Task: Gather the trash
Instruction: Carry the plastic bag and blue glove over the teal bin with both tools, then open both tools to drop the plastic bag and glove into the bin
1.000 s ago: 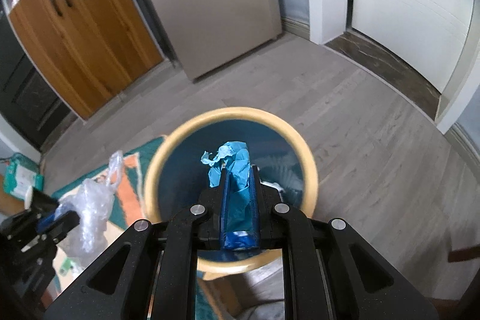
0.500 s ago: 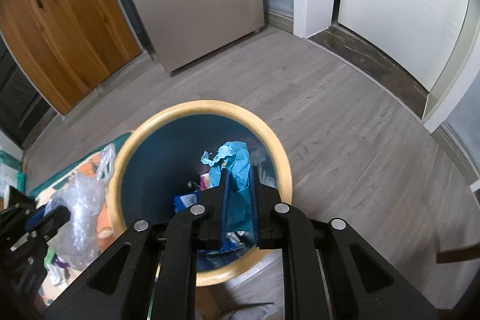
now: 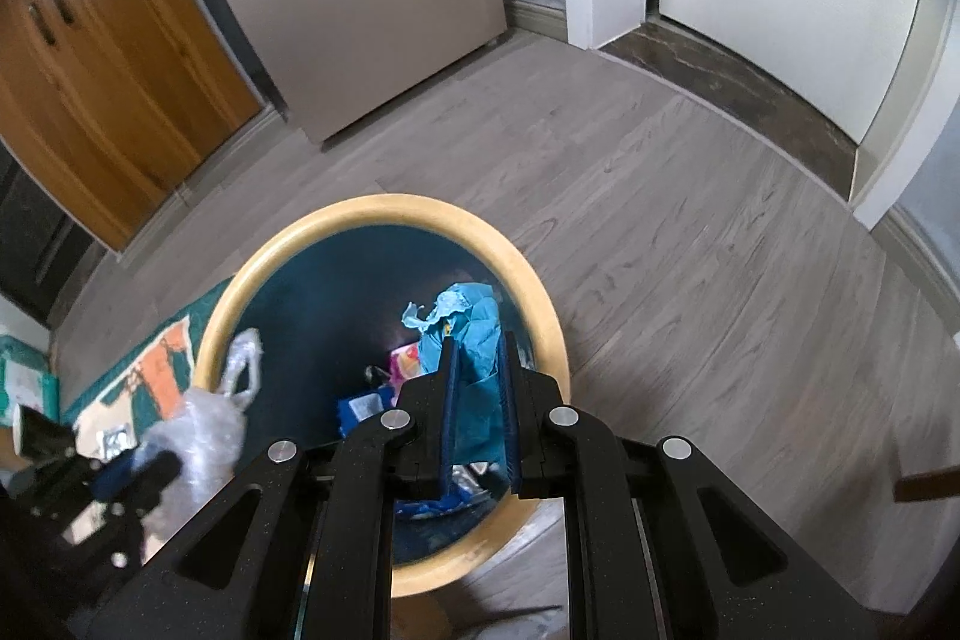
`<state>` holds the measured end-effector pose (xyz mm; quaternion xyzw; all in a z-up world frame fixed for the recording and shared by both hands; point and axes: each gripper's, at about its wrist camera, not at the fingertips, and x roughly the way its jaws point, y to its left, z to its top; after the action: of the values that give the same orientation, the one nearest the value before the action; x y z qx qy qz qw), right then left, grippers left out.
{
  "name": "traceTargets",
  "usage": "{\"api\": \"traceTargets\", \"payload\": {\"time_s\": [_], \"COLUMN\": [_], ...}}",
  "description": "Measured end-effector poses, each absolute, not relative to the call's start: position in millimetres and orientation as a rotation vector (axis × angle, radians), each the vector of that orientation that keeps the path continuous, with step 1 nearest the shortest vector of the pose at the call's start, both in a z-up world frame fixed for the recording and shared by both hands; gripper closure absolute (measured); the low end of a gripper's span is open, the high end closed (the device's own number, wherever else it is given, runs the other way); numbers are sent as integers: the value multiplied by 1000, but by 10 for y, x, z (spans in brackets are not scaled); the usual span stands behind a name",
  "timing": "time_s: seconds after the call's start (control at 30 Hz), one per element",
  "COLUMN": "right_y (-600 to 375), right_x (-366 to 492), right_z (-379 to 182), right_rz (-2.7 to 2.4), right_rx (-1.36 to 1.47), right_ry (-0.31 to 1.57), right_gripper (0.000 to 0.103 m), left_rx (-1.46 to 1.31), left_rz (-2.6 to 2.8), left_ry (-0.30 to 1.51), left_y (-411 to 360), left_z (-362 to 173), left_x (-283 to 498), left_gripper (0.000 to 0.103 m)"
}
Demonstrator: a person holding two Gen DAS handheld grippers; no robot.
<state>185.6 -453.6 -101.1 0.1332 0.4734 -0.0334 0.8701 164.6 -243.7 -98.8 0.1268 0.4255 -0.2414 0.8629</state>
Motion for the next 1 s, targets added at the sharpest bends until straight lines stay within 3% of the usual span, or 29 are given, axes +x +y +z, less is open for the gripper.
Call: {"api": "traceTargets", "payload": {"time_s": [0.33, 0.47, 0.57, 0.83, 1.0], "right_y": [-4452, -4412, -4390, -4328, -4231], "right_x": [1858, 1842, 1828, 1846, 1795], "right_z": [-971, -911, -874, -821, -742], "right_rz": [27, 71, 83, 84, 88], "right_rx": [332, 334, 332, 330, 324], "right_ry": [958, 919, 902, 887, 862], "right_gripper": [89, 87, 76, 51, 24], "left_rx": [206, 195, 192, 193, 180], "left_rz": [-476, -457, -442, -423, -393], "left_ry": [851, 843, 835, 806, 790], "left_y": [-2411, -2383, -2351, -2270, -2134], "left_z": [-908, -882, -857, -768, -686], "left_x": [1739, 1723, 1715, 1678, 1638], "left_gripper": [94, 87, 66, 42, 26]}}
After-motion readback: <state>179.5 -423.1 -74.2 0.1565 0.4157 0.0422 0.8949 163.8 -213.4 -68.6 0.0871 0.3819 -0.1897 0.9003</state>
